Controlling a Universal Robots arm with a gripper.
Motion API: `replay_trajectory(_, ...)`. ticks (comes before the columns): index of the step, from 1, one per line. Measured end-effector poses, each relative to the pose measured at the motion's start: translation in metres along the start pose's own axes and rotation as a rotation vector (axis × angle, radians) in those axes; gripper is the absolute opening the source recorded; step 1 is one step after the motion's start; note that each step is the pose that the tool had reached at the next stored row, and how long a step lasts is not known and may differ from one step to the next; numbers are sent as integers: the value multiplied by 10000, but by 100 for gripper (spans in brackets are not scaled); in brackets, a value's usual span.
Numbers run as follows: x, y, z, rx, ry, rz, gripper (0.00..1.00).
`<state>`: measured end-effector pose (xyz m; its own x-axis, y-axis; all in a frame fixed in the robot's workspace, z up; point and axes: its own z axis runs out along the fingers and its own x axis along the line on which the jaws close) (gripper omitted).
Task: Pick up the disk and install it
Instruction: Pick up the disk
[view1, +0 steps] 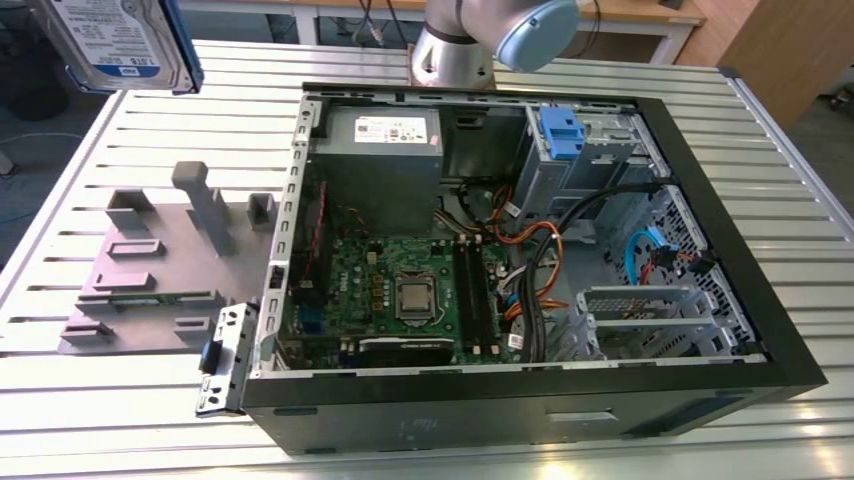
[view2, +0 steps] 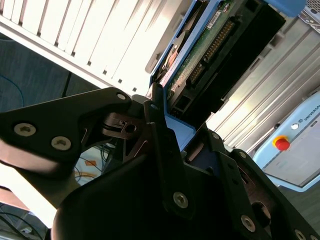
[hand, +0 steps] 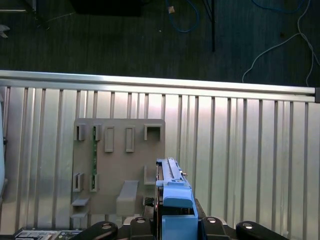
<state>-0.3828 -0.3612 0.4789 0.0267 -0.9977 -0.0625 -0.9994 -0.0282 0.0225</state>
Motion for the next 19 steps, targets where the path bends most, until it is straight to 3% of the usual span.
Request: replay_trajectory(19,2,-85,-1,1,0,0,37)
